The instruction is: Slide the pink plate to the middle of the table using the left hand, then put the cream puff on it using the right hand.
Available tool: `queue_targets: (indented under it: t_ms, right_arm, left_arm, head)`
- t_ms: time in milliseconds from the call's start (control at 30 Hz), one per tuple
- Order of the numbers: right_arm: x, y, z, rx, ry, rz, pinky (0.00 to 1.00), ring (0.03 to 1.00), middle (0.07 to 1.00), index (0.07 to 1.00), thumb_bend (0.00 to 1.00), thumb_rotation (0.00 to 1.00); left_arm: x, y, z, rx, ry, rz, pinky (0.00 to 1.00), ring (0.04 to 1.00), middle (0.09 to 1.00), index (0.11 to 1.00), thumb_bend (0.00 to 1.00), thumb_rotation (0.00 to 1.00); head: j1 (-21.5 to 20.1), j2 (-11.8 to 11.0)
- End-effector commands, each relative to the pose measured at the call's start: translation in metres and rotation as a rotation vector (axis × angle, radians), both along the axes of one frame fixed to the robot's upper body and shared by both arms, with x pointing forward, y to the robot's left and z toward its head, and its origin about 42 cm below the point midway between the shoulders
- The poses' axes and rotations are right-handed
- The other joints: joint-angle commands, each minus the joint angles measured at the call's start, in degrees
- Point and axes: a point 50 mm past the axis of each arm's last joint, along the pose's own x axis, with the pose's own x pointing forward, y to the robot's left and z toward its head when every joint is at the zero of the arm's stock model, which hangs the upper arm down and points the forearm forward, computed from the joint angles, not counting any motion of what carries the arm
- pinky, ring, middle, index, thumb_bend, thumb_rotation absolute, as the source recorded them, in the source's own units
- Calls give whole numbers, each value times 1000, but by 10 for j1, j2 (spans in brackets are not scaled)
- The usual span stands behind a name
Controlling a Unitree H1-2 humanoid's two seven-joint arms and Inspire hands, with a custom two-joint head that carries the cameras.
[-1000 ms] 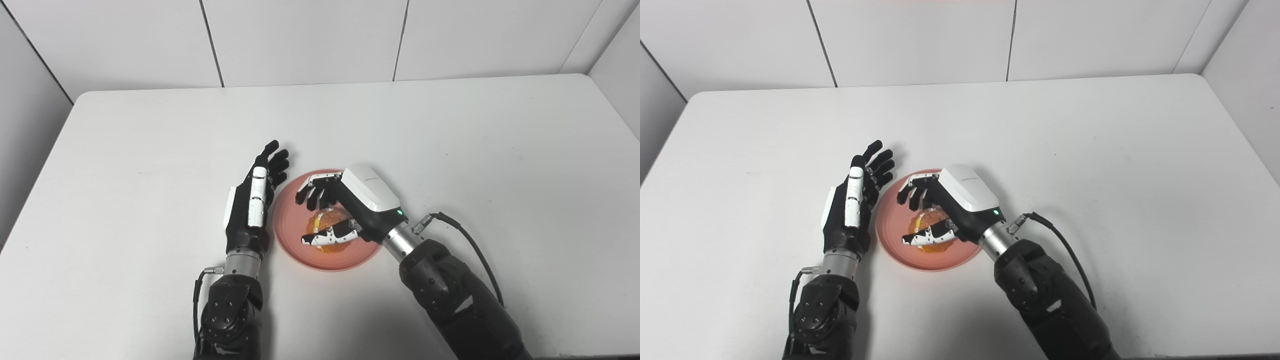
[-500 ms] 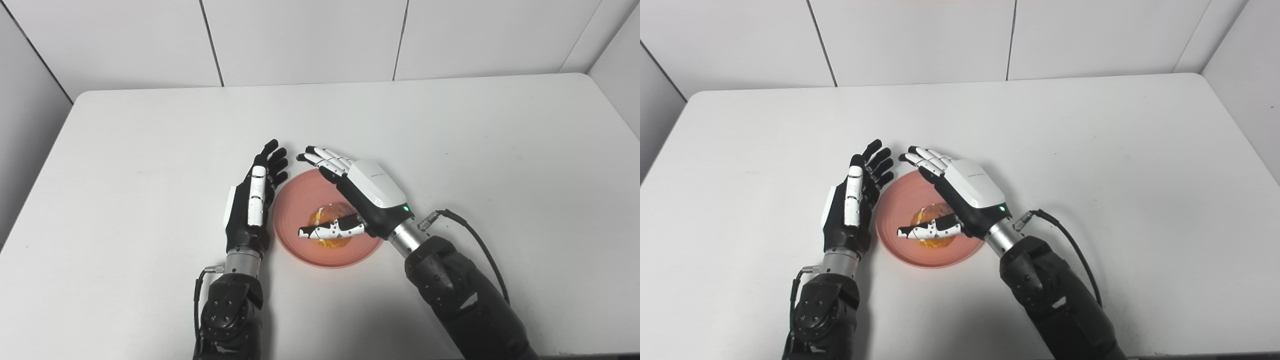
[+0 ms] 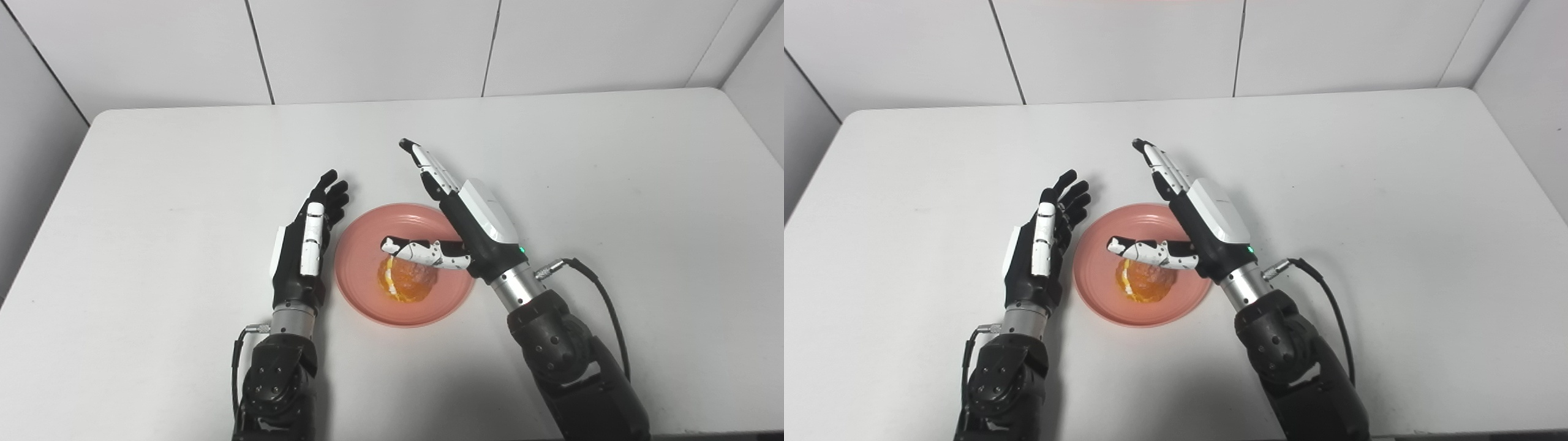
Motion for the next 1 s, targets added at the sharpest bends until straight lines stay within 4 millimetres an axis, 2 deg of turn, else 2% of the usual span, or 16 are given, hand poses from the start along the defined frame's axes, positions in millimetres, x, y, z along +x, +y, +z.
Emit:
queue_targets:
  t_ms: [0,100,200,233,333,400,500,733,967]
  right_arm:
    - [-6,-2,16,88,-67,5,979,1000,1000,1000,607,833]
    - [-11,-9,13,96,-35,-64,949,984,1000,1000,666,953]
    - [-15,-13,10,133,7,-124,937,969,991,1000,684,992]
    - [-16,-14,9,175,23,-127,968,985,993,995,687,996]
    - [-16,-18,6,314,77,-100,988,999,1000,999,654,988]
    - [-18,-20,4,407,133,-87,999,1000,1000,1000,645,915]
    - [-21,-24,0,479,186,-97,1000,1000,1000,1000,648,888]
    - [-27,-27,-7,568,256,-138,1000,1000,1000,996,725,858]
    - [-28,-26,-13,577,303,-136,1000,1000,1000,1000,738,865]
  left_arm:
    - [6,-1,21,0,-94,2,926,894,896,882,506,1000]
    - [6,1,22,7,-95,7,934,915,919,908,512,1000]
    - [7,4,24,15,-92,22,948,927,928,920,515,1000]
    - [7,5,24,20,-101,34,938,924,928,918,518,1000]
    - [8,10,26,48,-116,51,889,901,924,907,526,1000]
    - [9,12,28,53,-110,44,921,922,946,930,555,1000]
    - [9,14,31,51,-100,35,951,939,959,946,573,1000]
    - [3,16,35,72,-100,2,981,965,983,971,571,998]
    - [-5,14,36,111,-84,-94,1000,999,1000,1000,541,1000]
  head:
    - [3,1]
    - [6,0]
    - [9,0]
    - [9,0]
    - [9,1]
    - [10,1]
    - [10,0]
    - [10,0]
    - [11,1]
